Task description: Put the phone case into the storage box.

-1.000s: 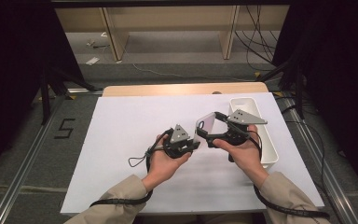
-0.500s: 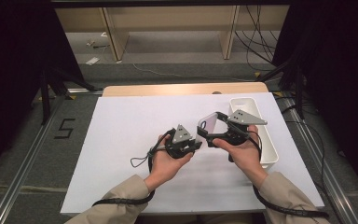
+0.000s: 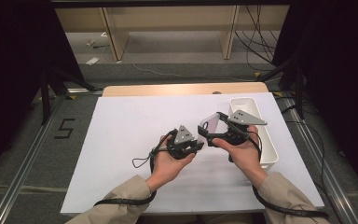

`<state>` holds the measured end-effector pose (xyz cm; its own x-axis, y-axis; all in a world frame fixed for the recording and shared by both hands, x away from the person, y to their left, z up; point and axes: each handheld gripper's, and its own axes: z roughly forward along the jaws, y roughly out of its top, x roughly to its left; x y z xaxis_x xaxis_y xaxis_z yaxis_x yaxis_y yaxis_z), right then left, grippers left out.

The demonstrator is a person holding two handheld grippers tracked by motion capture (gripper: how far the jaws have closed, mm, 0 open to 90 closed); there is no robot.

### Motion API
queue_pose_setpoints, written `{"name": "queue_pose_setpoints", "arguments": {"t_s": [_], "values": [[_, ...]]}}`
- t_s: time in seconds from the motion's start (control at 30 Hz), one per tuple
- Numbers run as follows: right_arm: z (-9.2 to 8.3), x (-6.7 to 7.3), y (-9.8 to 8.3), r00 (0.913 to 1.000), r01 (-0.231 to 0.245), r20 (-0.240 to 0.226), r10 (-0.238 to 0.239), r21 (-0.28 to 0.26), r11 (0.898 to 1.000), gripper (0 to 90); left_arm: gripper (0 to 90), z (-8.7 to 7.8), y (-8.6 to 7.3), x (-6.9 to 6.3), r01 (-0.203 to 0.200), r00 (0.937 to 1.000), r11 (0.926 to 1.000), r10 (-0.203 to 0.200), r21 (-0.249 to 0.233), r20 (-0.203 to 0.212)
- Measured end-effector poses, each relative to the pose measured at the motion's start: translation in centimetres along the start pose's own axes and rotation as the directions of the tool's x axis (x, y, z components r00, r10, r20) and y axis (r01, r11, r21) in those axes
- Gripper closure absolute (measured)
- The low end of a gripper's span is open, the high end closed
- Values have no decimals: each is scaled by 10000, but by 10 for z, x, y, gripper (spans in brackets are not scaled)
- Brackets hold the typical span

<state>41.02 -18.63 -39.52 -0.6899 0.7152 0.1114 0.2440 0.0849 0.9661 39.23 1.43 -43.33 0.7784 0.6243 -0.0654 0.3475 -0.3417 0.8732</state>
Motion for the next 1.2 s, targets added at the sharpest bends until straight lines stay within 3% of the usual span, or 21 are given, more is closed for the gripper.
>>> {"name": "queue_pose_setpoints", "arguments": {"t_s": [0.33,0.73,1.0,1.2], "values": [[-1,1,-1,9999,36,95,-35,-105,9999,157,806,0,0,0,27,10000,10000,-27,-13,-6],[-3,1,0,9999,-27,97,28,-132,9999,172,794,-1,1,0,-49,9999,9999,50,-92,114],[-5,0,3,9999,71,105,-69,-167,9998,173,632,-6,4,2,-708,9974,9975,709,-65,151],[-6,-1,4,9999,105,136,-103,-185,9998,174,467,-12,6,5,-685,9965,9976,683,32,472]]}}
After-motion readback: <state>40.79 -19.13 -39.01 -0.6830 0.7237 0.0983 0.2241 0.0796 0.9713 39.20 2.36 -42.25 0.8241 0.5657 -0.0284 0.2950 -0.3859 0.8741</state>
